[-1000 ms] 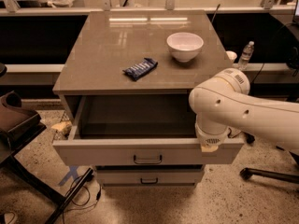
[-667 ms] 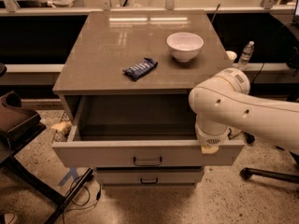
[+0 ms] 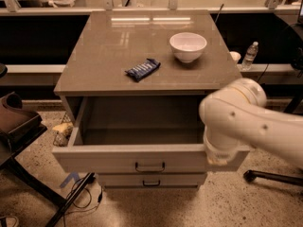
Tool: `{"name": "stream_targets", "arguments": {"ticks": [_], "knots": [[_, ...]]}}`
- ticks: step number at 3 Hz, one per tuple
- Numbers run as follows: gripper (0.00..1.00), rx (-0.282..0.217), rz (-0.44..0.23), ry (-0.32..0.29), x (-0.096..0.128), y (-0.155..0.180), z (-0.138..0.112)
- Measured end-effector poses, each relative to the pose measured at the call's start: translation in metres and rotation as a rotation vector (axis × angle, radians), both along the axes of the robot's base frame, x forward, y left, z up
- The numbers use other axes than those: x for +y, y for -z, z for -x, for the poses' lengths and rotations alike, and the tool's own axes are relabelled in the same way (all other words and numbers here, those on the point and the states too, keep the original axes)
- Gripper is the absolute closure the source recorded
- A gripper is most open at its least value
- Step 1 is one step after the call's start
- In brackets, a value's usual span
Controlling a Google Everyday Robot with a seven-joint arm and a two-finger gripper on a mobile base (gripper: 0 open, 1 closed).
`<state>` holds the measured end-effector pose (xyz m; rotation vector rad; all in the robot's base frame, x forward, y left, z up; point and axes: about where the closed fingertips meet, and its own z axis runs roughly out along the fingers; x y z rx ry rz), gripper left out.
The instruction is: Open top drawer
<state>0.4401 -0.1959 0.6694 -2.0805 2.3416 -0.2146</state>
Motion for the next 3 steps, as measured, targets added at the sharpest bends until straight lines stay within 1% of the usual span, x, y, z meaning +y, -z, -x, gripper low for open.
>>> {"name": "stream_targets", "arguments": {"ticks": [2, 3], "knots": [[1.0, 0.002, -0.003, 0.003, -0.001, -0.002, 0.004], [1.0, 0.007, -0.023, 0.019, -0.003, 0.001, 0.023]]}}
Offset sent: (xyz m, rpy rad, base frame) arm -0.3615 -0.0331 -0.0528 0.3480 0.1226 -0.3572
